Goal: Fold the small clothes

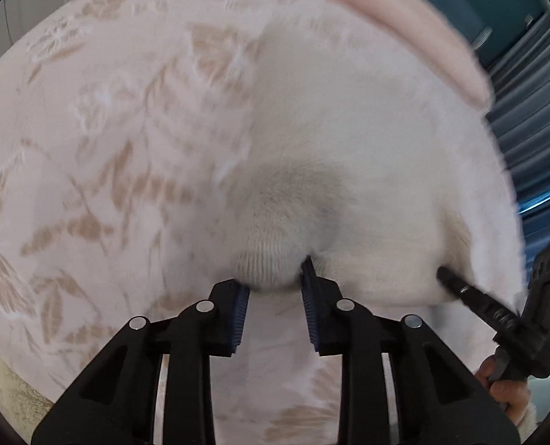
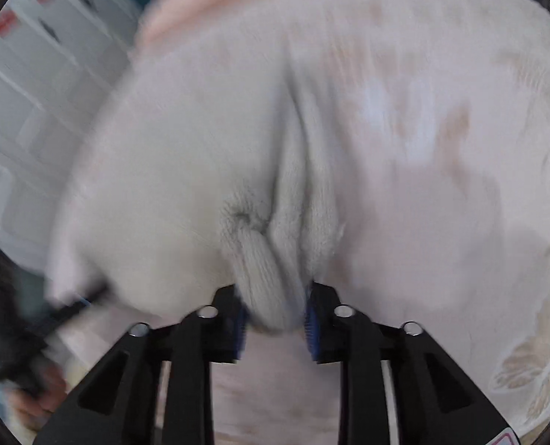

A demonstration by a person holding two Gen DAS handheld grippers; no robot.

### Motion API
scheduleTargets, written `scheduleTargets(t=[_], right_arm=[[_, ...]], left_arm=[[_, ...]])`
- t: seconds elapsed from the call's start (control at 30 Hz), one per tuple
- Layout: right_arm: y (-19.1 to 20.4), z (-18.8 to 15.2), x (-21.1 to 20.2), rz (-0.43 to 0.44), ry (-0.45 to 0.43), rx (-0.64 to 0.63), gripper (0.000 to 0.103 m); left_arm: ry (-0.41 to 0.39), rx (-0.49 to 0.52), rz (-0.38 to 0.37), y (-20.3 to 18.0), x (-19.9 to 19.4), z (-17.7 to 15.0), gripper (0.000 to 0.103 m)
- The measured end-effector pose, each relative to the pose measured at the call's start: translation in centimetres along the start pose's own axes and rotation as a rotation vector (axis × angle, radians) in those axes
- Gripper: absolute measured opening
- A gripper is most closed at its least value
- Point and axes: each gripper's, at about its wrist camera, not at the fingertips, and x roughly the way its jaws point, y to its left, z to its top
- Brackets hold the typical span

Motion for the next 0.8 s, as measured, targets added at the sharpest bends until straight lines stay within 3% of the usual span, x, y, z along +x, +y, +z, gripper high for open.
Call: scheduleTargets(t=[0.1,0.2,0.23,0.27,0.3,0.33,0.4,0.5,0.57,0.6,0.7,0.73,0.8], right_arm=[[1.0,-0.1,-3.2,-0.032,-0.071,0.015,0.037],[2.7,-0.4,-7.8,-0.086,-0.218,-0.037,0.037],[2.7,-0.7,-8.6,-0.092,-0.248,-0.059,0.036],[3.3,-0.4,-9.2,-0.080,-0.264,-0.083,0.026],[3.7,0.0,-9.1,-0.066,-0.258,-0.093,0.010],[4.1,0.6,-8.7,-0.046,-0.239,-0.103,0.005],[4.6,1.7,-6.8,-0.039,-0.211,-0.118,0.004],[4.0,2.6,0.6,-0.119,-0.001,-0.132,0.000],[4.6,2.2,0.4,-0.128,-0.019,-0.136,0.000],[5.4,2.2,-1.2,-0.114,-0.058,-0.130,0.000],[6.3,1.7,-3.6,-0.100,-0.126,-0.129,0.000],[6.1,1.4,-2.8,-0.142,-0.114,-0.143,0.000],[4.7,0.9,0.5,-0.188,-0.003,-0.153,0.000]], left_arm=[[-0.032,0.041,0.042,-0.7,-1.1,-0.8,0.034],[-0.071,0.115,0.102,-1.8,-3.3,-1.3,0.033],[-0.099,0.124,0.101,-2.1,-4.4,-1.3,0.032],[-0.128,0.123,0.081,-2.5,-5.6,-1.1,0.032],[-0.151,0.116,0.061,-2.7,-6.5,-0.9,0.032],[-0.169,0.111,0.048,-3.2,-7.0,-0.2,0.032],[-0.194,0.121,0.064,-4.3,-7.3,1.2,0.033],[-0.155,0.159,0.158,-5.5,-4.1,3.5,0.034],[-0.086,0.162,0.233,-4.7,-0.5,4.2,0.042],[-0.094,0.148,0.237,-4.3,-0.1,4.1,0.047],[-0.107,0.144,0.214,-3.7,-1.0,3.6,0.048],[-0.108,0.141,0.207,-3.6,-1.1,3.5,0.048],[-0.106,0.138,0.204,-3.2,-0.8,3.4,0.049]])
